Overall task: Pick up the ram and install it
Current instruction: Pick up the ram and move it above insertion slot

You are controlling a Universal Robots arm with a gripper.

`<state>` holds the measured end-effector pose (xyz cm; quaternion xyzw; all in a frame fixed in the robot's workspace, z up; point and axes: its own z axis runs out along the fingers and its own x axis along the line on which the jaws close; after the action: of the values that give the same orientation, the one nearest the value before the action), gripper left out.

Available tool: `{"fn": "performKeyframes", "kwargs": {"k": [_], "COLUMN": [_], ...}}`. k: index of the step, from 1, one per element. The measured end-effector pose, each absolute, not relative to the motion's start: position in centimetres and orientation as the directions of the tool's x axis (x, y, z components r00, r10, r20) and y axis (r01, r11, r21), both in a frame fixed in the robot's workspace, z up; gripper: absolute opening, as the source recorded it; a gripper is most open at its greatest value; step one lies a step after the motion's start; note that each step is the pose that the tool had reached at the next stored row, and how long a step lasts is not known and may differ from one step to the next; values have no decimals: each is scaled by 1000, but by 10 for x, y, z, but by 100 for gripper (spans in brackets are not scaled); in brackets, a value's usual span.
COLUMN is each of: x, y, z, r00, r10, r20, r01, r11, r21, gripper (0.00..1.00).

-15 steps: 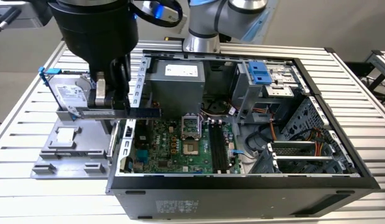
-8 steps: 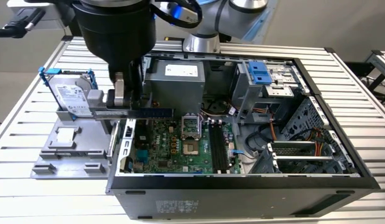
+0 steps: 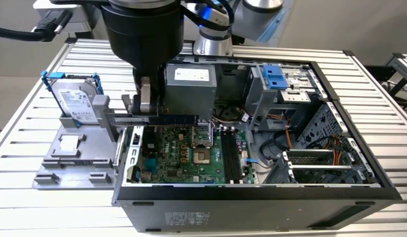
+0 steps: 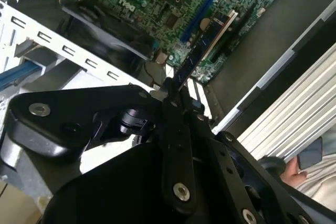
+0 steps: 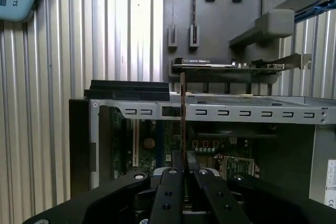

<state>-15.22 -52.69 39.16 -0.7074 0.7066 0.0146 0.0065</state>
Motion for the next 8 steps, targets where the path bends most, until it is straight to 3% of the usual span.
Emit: {"fn": "performKeyframes", "kwargs": {"k": [8], "x": [-137], "y": [-527], "z": [392], "r00": [1], "r10": [-1000], "r20": [-30], "r01": [-1000], "r11": [-1], "r21": [11], "gripper": [0]}}
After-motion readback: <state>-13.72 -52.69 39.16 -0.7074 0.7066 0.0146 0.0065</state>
